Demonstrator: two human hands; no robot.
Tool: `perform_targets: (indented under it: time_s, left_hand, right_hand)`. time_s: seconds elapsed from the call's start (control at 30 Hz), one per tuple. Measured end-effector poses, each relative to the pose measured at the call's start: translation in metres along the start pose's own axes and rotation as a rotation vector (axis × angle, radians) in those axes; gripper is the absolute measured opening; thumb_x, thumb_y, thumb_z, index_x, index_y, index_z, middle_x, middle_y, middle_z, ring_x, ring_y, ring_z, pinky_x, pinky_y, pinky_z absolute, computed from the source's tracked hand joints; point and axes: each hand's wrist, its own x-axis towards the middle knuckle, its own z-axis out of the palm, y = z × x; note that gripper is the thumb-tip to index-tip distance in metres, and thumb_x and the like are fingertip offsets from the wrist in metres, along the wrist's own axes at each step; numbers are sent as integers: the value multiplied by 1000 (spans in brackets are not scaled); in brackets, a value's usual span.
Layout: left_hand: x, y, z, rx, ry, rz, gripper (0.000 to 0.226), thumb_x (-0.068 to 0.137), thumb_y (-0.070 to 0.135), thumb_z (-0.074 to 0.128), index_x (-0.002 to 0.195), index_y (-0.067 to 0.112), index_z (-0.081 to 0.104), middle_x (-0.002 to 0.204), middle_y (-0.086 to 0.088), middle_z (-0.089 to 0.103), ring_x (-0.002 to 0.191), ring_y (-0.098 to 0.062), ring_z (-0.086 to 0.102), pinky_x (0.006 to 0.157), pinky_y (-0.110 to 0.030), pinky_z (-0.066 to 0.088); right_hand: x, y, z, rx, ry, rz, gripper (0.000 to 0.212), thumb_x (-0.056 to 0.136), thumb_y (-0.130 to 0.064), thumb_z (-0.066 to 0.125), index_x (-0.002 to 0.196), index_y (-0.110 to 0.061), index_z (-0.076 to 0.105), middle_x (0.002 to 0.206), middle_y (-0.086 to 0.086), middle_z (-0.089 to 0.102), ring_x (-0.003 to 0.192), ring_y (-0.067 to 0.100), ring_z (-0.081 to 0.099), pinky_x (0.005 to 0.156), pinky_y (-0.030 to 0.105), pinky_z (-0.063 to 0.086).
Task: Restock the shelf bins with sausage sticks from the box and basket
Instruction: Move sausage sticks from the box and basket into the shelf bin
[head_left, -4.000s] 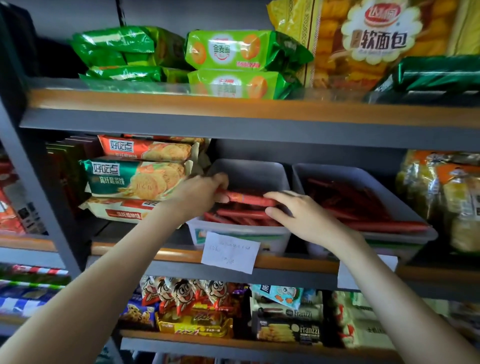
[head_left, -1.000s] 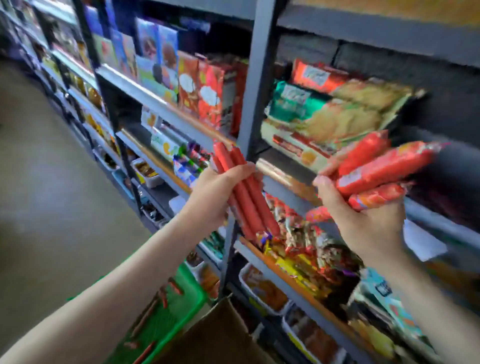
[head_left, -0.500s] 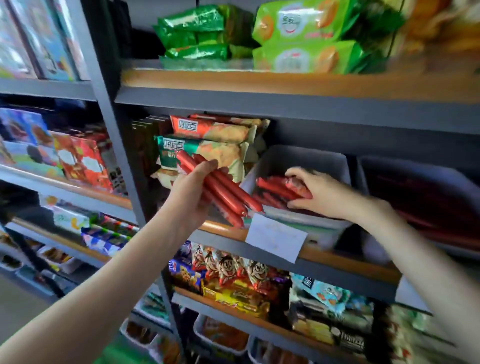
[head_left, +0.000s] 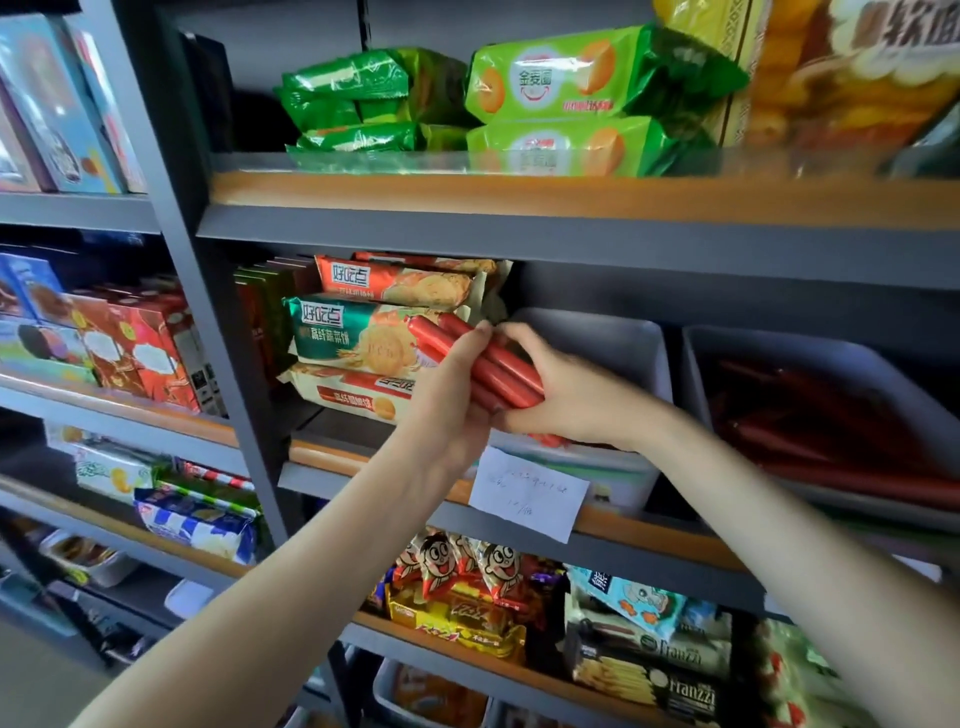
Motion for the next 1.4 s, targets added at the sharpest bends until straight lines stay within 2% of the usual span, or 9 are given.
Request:
perform_targets:
  time_s: [0.23, 0.33, 0.43, 0.53, 0.67, 0.8, 0.97, 1.13, 1.4]
  left_hand:
    - [3, -5, 13, -31, -163, -82, 14, 93, 25, 56, 92, 12, 62, 80, -5, 69, 72, -17, 69, 61, -33, 56]
    - [5, -3, 12, 61, -186, -54, 25, 89, 22, 61, 109, 6, 60, 98, -11, 70, 89, -21, 68, 68, -28, 55]
    - [13, -7, 0, 552, 5, 313, 58, 80, 18, 75, 125, 4, 40, 113, -5, 59, 108, -18, 58, 78, -17, 50]
    - [28, -9, -18, 1216, -67, 702, 95, 74, 31, 78, 145, 6, 20, 144, -15, 32, 137, -29, 26, 111, -37, 25]
    - [27, -6, -18, 1912, -508, 344, 56, 94, 59, 35, 146, 39, 29, 154, 5, 28, 142, -19, 22, 111, -33, 20]
    - [25, -4, -15, 1946, -508, 216, 48, 98, 54, 28, 144, 42, 32, 148, 2, 41, 134, -23, 38, 103, -30, 29]
    - [23, -11, -32, 1885, -446, 522, 46, 98, 52, 27, 122, 29, 59, 121, -4, 63, 114, -26, 55, 98, -38, 41]
    - [14, -21, -45, 2012, -342, 678, 77, 86, 66, -2, 141, 32, 40, 154, 1, 29, 145, -18, 14, 117, -49, -5]
    - [-33, -24, -137, 1624, -93, 838, 55, 95, 44, 35, 141, 15, 39, 150, -9, 33, 141, -23, 24, 115, -47, 19]
  right_hand:
    - [1, 15, -9, -105, 49, -25, 43, 80, -16, 68, 107, -34, 40, 86, -10, 60, 53, -7, 56, 45, 10, 40]
    - [-2, 26, -16, -209, 128, -17, 31, 81, -16, 66, 100, -25, 43, 81, -8, 60, 60, 3, 59, 54, 25, 51]
    - [-6, 45, -25, -419, 225, -4, 30, 83, -16, 64, 104, -18, 43, 84, 2, 62, 73, 24, 63, 63, 40, 51]
    - [-11, 56, -31, -445, -25, 72, 40, 84, -23, 66, 118, -17, 46, 102, 6, 63, 92, 25, 63, 77, 35, 50]
    - [-9, 58, -30, -692, -371, 168, 61, 94, -38, 46, 149, -25, 21, 138, 8, 44, 125, 28, 38, 105, 32, 31]
    - [-12, 58, -35, -634, -368, 193, 65, 95, -44, 44, 151, -32, 12, 153, -2, 24, 139, 25, 22, 114, 34, 21]
    - [-18, 51, -33, -545, -416, 286, 64, 97, -53, 26, 151, -26, 3, 159, -2, 3, 146, 19, 4, 117, 29, 1]
    - [-25, 45, -19, -640, -322, 334, 62, 96, -59, 15, 150, -35, -4, 157, -8, -14, 144, 11, -14, 113, 48, -18]
    - [-35, -11, 81, -637, 135, -252, 72, 90, -56, 32, 151, -31, 1, 160, 1, 5, 146, 20, 4, 114, 50, 1]
